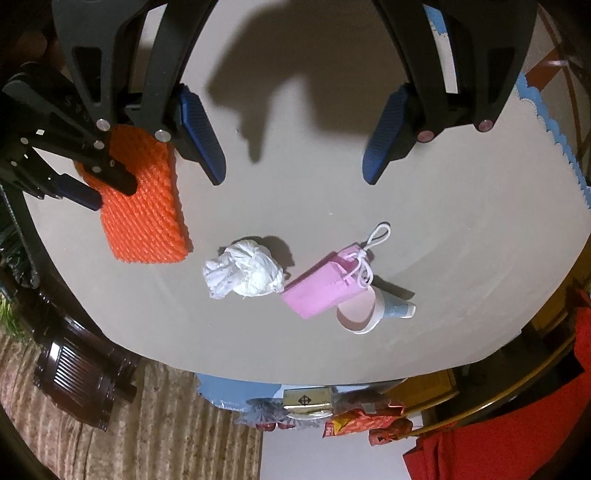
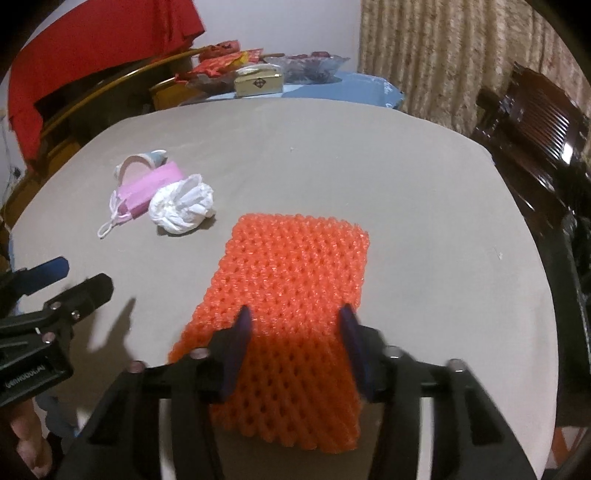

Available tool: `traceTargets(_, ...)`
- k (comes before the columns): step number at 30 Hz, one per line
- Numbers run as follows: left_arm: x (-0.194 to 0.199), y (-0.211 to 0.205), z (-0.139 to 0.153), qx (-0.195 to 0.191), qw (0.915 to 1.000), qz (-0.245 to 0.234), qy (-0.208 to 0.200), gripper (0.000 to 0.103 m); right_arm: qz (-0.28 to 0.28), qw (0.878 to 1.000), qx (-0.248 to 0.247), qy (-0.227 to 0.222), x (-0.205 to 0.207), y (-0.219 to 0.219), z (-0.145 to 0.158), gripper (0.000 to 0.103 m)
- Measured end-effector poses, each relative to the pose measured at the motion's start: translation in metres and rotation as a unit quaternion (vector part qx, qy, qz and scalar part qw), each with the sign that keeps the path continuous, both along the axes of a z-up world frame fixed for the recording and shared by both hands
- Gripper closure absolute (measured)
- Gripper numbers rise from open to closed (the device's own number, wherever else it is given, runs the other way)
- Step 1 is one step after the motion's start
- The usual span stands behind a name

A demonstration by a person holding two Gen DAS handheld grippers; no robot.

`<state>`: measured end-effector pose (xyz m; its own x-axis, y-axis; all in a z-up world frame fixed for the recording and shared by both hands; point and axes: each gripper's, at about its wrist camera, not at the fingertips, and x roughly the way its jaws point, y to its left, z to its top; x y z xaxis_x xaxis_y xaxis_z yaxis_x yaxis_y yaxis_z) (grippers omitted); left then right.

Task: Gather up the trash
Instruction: 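Grasp the second orange foam mesh with the right tool while the left grasps white tissue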

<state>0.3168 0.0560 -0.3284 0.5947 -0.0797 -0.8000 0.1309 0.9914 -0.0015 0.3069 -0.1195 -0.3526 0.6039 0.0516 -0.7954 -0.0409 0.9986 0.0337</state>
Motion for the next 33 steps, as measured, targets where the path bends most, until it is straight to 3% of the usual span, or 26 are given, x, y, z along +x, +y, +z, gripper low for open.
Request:
traceTargets(2,0.001,-0.001,-0.001,0.001,1.0,0.0,0.002,0.028,0.01,1.0,-0.004,-0.002,0.0,0.003,0.0,0.079)
traceTargets(5,0.003,-0.003,0.0,0.002,1.0,0.0,0.002,0.028,0.017,1.0,0.007,-0.007,0.001,-0.002,0.003,0.092)
traceTargets(18,0.03,-0.028,0.008,-0.006,1.0,-0.001,-0.007,0.028,-0.01,0.998,0.035,-0.048,0.036,-0.041,0.044,0.093)
traceTargets(29,0.071,-0.049,-0.003,-0.002,1.0,0.002,-0.001,0.029,-0.015,0.997,0.051,-0.048,0.068,-0.059,0.04,0.093)
traceTargets(31,0.076,-0.049,-0.006,-0.001,1.0,0.006,0.004,0.035,-0.015,0.997,0.054,-0.045,0.071,-0.059,0.036,0.093)
traceTargets(33,0.081,-0.047,-0.011,-0.005,0.9998,0.009,0.014,0.061,-0.014,0.997,0.057,-0.041,0.074,-0.06,0.032,0.093)
